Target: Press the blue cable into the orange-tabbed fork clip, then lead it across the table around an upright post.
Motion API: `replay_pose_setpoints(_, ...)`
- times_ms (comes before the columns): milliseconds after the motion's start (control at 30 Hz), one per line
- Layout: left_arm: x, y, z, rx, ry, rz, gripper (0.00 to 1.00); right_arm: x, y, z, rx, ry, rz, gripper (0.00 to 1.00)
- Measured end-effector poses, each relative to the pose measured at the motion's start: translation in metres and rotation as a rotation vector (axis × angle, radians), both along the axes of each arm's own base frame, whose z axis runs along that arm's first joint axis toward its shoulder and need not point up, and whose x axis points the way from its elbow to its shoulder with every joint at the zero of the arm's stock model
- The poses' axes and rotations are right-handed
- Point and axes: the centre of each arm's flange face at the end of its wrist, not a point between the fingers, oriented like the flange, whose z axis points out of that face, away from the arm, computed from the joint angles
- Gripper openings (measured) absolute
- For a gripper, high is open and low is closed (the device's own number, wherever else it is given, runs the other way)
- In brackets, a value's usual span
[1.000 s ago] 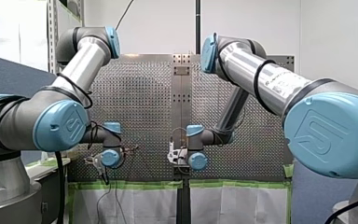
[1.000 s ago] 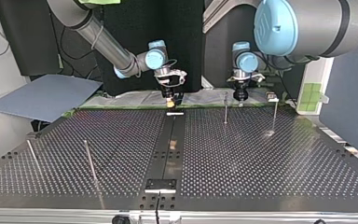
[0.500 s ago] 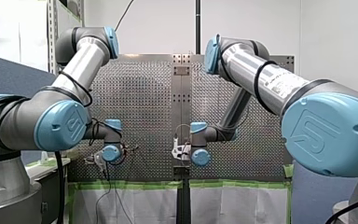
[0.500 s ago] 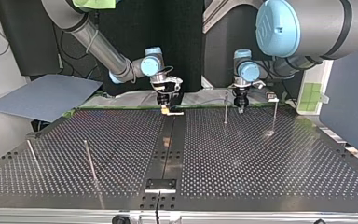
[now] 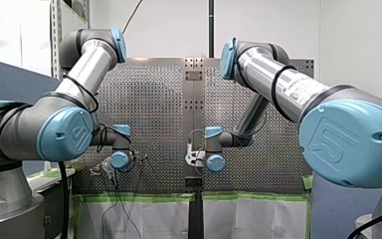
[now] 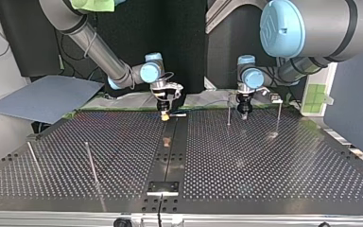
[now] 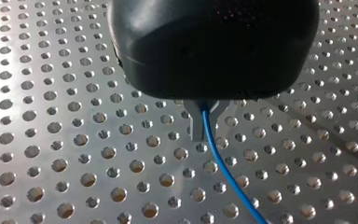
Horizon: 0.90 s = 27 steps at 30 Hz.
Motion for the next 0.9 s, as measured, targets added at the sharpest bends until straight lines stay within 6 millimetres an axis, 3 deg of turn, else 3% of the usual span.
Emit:
replay_pose_setpoints(233, -0.004, 0.001, -0.003, 0.029, 0.046, -0.011, 0.0, -0.001, 0.001, -0.002, 0.011, 0.01, 0.0, 0.0)
replay_pose_setpoints(267, -0.005, 0.0, -0.004, 0.028, 0.053, -0.015, 0.08, -0.001, 0.001, -0.002, 0.012, 0.011, 0.0, 0.0)
replay_pose_setpoints(400, -0.006, -0.002, -0.005, 0.027, 0.068, -0.042, 0.18, -0.001, 0.001, -0.003, 0.016, 0.015, 0.0, 0.0)
replay_pose_setpoints(467, -0.006, -0.001, -0.005, 0.036, 0.065, -0.047, 0.32, -0.001, 0.002, -0.003, 0.018, 0.017, 0.0, 0.0)
replay_pose_setpoints(500, -0.005, 0.0, -0.005, 0.044, 0.064, -0.045, 0.32, -0.001, 0.002, -0.003, 0.019, 0.018, 0.001, 0.0)
replay_pose_setpoints(567, -0.005, 0.002, -0.004, 0.058, 0.062, -0.038, 0.46, -0.001, 0.003, -0.004, 0.02, 0.019, 0.002, 0.0)
replay_pose_setpoints(600, -0.004, 0.003, -0.004, 0.067, 0.061, -0.034, 0.46, -0.001, 0.003, -0.004, 0.02, 0.019, 0.002, 0.0)
replay_pose_setpoints(667, -0.004, 0.005, -0.004, 0.081, 0.061, -0.029, 0.75, 0.0, 0.003, -0.005, 0.021, 0.02, 0.002, 0.0)
replay_pose_setpoints(700, -0.004, 0.006, -0.004, 0.091, 0.062, -0.029, 0.75, 0.0, 0.004, -0.005, 0.021, 0.021, 0.003, 0.0)
replay_pose_setpoints(767, -0.003, 0.009, -0.005, 0.105, 0.066, -0.032, 1.0, 0.0, 0.004, -0.005, 0.022, 0.022, 0.003, 0.0)
replay_pose_setpoints(900, -0.004, 0.014, -0.006, 0.141, 0.091, -0.036, 1.0, 0.0, 0.005, -0.006, 0.025, 0.024, 0.005, 0.0)
